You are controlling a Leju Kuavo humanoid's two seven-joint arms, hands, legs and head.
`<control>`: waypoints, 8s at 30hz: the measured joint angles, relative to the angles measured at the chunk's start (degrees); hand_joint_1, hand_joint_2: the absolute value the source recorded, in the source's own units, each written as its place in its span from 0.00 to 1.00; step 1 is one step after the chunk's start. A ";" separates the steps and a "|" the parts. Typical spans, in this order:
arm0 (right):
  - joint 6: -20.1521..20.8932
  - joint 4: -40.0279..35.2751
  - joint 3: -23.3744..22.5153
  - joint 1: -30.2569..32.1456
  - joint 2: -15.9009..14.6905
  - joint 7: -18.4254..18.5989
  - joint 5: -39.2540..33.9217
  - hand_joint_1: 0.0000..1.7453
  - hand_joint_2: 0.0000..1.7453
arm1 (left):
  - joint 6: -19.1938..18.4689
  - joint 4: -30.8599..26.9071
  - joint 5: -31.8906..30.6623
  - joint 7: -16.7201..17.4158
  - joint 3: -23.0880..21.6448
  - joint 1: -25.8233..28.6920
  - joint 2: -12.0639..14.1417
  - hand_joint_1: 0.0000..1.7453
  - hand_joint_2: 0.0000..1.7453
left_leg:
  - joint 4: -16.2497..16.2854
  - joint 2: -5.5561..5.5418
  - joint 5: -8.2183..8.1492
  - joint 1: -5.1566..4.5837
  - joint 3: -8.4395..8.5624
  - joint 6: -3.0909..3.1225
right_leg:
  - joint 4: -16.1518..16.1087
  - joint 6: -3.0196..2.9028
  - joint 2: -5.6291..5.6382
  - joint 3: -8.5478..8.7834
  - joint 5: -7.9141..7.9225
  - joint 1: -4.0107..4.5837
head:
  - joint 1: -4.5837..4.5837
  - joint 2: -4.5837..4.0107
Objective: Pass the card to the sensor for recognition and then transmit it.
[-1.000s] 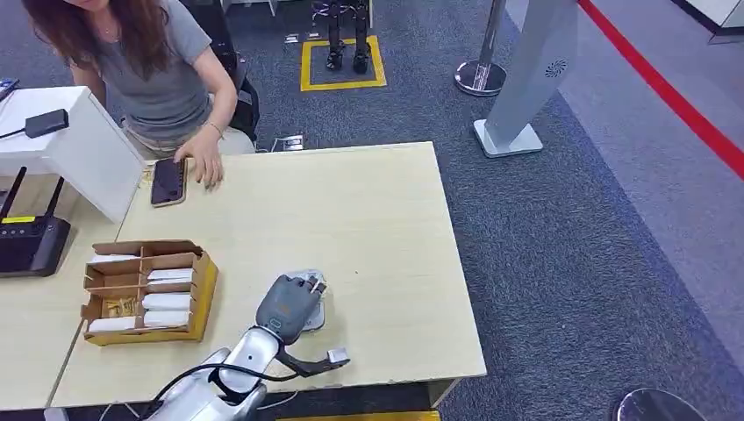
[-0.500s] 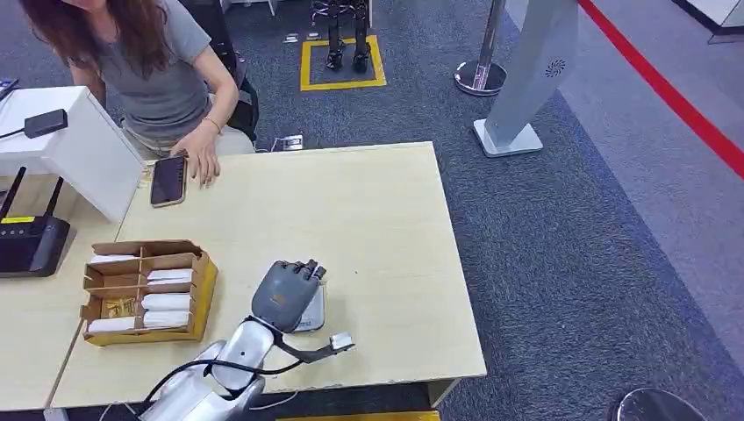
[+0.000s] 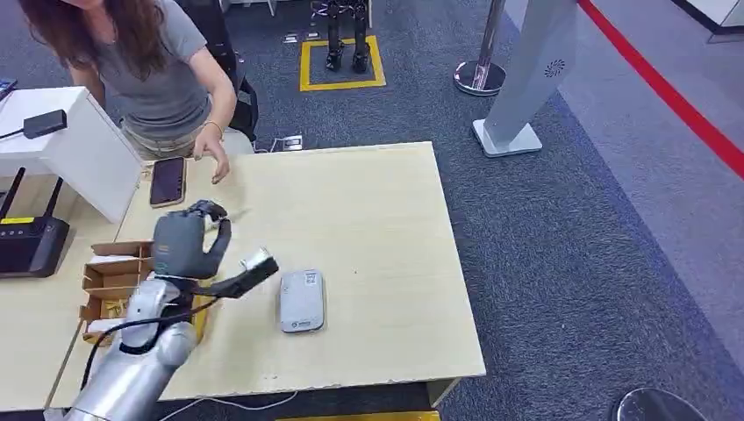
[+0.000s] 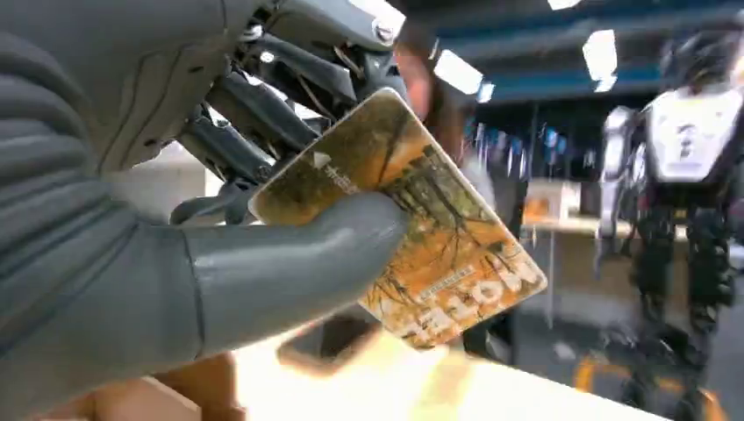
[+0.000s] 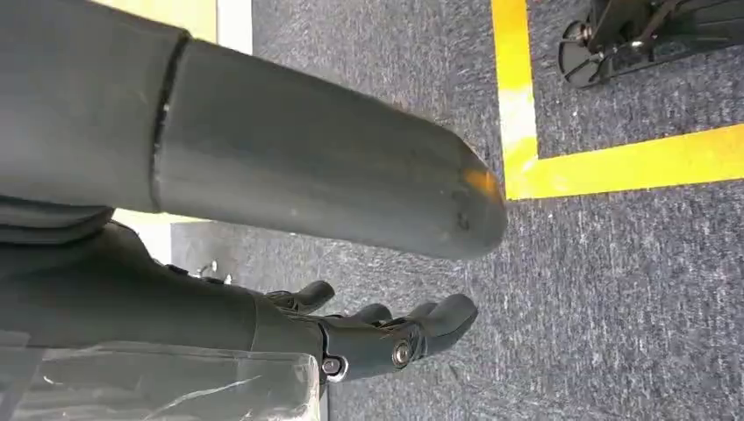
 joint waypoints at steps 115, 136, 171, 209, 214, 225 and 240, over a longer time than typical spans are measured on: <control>-2.01 0.26 -2.51 0.66 1.42 4.00 -3.63 0.00 0.00 | -0.93 -31.09 -32.54 9.12 39.71 39.03 4.57 0.00 1.00 | -0.05 0.09 -0.22 -0.01 0.01 0.03 | -0.04 0.05 0.04 0.02 -0.17 0.00 | 0.09 0.00; -1.64 0.13 -2.27 0.55 1.40 2.95 -1.77 0.00 0.00 | -4.95 -24.63 -26.81 8.69 27.18 32.98 7.19 0.00 1.00 | -0.04 0.10 -0.22 -0.02 0.02 0.04 | -0.04 0.05 0.06 0.01 -0.16 -0.01 | 0.09 0.00; -2.47 -0.20 -2.69 0.66 1.40 3.06 -2.78 0.00 0.00 | -19.88 -26.10 -29.59 19.14 20.41 32.94 14.01 0.00 1.00 | -0.04 0.09 -0.21 -0.02 0.01 0.04 | -0.04 0.05 0.06 0.03 -0.16 0.00 | 0.07 0.00; -2.62 -0.20 -3.67 0.63 1.40 2.64 -3.96 0.00 0.00 | -19.09 -27.28 -31.35 16.14 14.42 31.55 12.92 0.00 1.00 | -0.04 0.11 -0.21 -0.03 0.01 0.04 | -0.04 0.06 0.08 0.03 -0.15 -0.01 | 0.09 0.00; -3.02 -0.26 -3.50 0.75 1.40 3.74 -1.22 0.00 0.00 | -18.11 -28.72 -33.59 17.37 12.36 34.15 14.82 0.00 1.00 | -0.04 0.12 -0.22 -0.02 0.01 0.03 | -0.04 0.05 0.10 0.00 -0.16 -0.01 | 0.07 0.00; -3.23 -1.03 -2.86 0.73 1.07 3.83 -0.57 0.00 0.00 | -17.74 -29.16 -34.26 16.67 8.91 33.60 15.78 0.00 1.00 | -0.04 0.11 -0.20 -0.03 0.03 0.04 | -0.04 0.06 0.09 0.03 -0.15 -0.01 | 0.07 0.00; -3.87 -1.11 -2.05 1.03 1.07 4.98 1.31 0.00 0.00 | -17.02 -26.40 -35.23 16.58 6.49 29.88 12.81 0.00 1.00 | -0.04 0.12 -0.20 -0.03 0.03 0.04 | -0.04 0.06 0.09 0.03 -0.14 -0.01 | 0.05 0.00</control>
